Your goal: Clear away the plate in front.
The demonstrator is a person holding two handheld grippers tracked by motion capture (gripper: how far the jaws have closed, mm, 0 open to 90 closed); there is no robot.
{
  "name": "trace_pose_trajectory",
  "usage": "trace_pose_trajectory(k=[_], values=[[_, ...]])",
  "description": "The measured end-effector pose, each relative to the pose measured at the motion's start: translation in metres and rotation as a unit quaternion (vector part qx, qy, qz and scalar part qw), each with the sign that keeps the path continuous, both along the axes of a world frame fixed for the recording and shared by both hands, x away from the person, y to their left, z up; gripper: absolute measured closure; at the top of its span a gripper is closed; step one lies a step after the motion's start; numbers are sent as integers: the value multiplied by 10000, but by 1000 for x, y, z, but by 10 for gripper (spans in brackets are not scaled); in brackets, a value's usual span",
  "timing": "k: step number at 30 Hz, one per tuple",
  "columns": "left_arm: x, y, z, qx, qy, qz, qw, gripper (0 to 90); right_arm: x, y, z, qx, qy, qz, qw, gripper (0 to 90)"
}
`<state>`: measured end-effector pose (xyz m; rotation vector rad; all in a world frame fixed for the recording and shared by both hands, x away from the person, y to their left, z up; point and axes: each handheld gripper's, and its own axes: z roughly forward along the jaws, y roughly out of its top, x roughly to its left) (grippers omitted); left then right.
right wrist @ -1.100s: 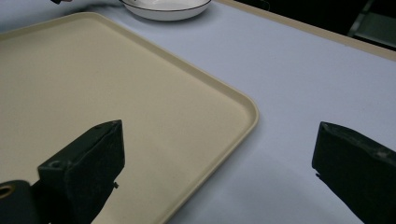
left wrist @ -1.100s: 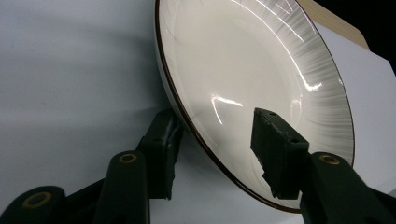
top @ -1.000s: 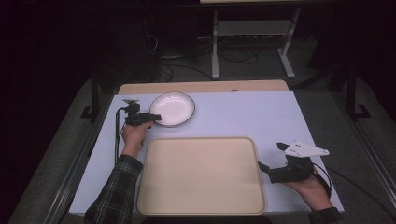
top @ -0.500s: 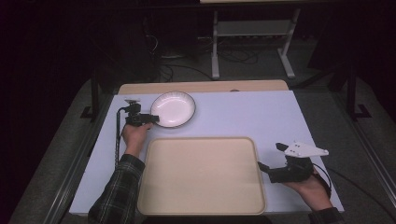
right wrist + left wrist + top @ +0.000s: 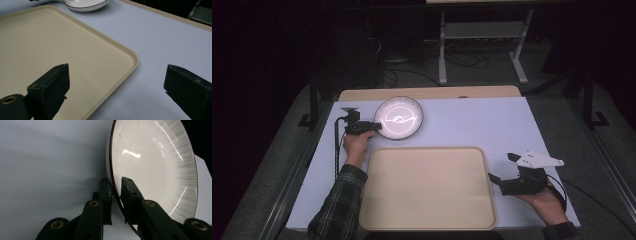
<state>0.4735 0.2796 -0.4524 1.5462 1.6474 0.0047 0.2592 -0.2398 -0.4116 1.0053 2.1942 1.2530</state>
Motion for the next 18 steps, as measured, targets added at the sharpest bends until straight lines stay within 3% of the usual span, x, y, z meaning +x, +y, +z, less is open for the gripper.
trace_pose_trajectory(k=[6, 11, 14, 18], values=[[-2, 0, 5, -183, -167, 3, 9997, 840, 0, -1, 0, 7, -5, -4, 10000, 58], [-3, -1, 8, -128, -262, -69, 9996, 854, 0, 0, 0, 6, -14, -3, 10000, 58], [-4, 0, 9, -309, -344, -80, 9989, 854, 0, 0, 0, 9, -11, -15, 10000, 58], [-4, -3, 14, -223, -490, -167, 9984, 856, 0, -1, 0, 16, -16, -20, 10000, 58]])
